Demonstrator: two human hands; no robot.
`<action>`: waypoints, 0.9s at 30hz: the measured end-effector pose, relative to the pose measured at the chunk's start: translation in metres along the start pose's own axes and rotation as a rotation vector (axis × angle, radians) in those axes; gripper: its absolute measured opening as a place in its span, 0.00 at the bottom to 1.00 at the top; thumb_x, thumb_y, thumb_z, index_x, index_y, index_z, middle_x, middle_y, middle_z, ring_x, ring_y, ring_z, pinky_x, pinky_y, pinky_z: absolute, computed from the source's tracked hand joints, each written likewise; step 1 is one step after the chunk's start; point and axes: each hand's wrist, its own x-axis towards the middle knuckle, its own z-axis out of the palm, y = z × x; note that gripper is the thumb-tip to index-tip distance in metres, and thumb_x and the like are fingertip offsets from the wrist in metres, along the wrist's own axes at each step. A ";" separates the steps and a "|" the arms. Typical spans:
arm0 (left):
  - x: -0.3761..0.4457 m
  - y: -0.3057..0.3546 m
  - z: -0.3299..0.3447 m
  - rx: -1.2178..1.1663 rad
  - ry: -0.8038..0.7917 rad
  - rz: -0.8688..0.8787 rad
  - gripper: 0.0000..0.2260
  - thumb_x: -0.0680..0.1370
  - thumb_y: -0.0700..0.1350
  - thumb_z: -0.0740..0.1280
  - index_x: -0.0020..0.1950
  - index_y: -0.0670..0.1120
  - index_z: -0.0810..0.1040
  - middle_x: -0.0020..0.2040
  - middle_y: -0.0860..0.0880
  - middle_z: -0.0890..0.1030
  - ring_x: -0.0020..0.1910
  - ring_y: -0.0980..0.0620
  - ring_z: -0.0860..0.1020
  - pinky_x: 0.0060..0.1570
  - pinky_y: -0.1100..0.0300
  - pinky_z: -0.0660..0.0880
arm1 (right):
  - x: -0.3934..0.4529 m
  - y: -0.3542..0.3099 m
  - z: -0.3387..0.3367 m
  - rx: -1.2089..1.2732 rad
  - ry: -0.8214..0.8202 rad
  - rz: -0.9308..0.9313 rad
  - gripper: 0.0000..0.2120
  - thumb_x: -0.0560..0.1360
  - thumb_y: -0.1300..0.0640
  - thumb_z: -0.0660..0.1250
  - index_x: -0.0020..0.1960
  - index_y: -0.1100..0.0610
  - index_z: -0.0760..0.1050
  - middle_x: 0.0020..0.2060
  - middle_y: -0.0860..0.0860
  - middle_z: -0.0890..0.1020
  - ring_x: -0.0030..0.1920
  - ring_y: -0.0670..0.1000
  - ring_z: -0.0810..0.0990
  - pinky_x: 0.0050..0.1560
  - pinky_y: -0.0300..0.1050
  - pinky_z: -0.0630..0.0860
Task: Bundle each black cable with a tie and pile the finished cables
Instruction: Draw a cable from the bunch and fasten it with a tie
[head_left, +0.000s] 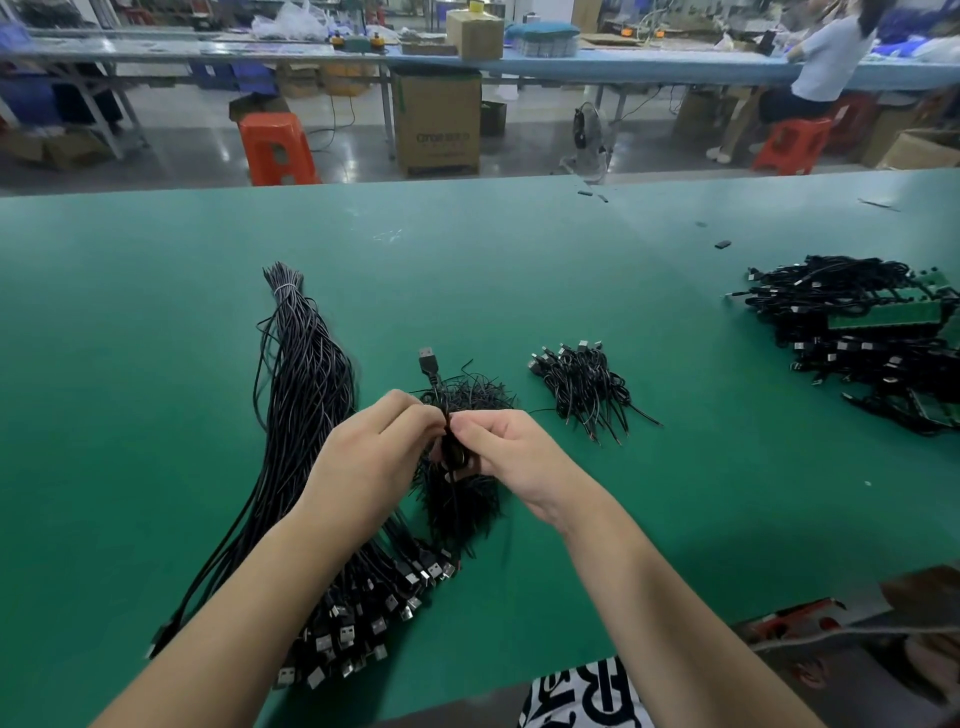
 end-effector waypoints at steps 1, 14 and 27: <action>0.000 0.002 0.000 -0.034 0.041 -0.039 0.04 0.78 0.40 0.70 0.49 0.40 0.83 0.44 0.47 0.79 0.37 0.47 0.78 0.35 0.55 0.78 | 0.000 0.000 0.000 0.046 -0.005 0.008 0.13 0.84 0.58 0.61 0.55 0.64 0.81 0.43 0.53 0.85 0.46 0.48 0.83 0.50 0.49 0.82; -0.006 -0.026 0.023 0.013 -0.014 -0.361 0.19 0.77 0.60 0.64 0.55 0.45 0.78 0.51 0.52 0.75 0.36 0.55 0.73 0.38 0.57 0.74 | 0.003 -0.005 -0.031 0.118 0.200 0.125 0.07 0.73 0.62 0.75 0.49 0.62 0.82 0.42 0.58 0.87 0.45 0.54 0.86 0.40 0.47 0.84; -0.061 -0.096 0.079 0.462 -0.330 -0.724 0.15 0.74 0.45 0.71 0.60 0.43 0.80 0.65 0.39 0.75 0.64 0.37 0.70 0.61 0.39 0.66 | 0.050 -0.030 -0.182 -0.785 0.861 0.274 0.14 0.73 0.46 0.76 0.50 0.55 0.85 0.43 0.49 0.84 0.44 0.50 0.79 0.46 0.42 0.71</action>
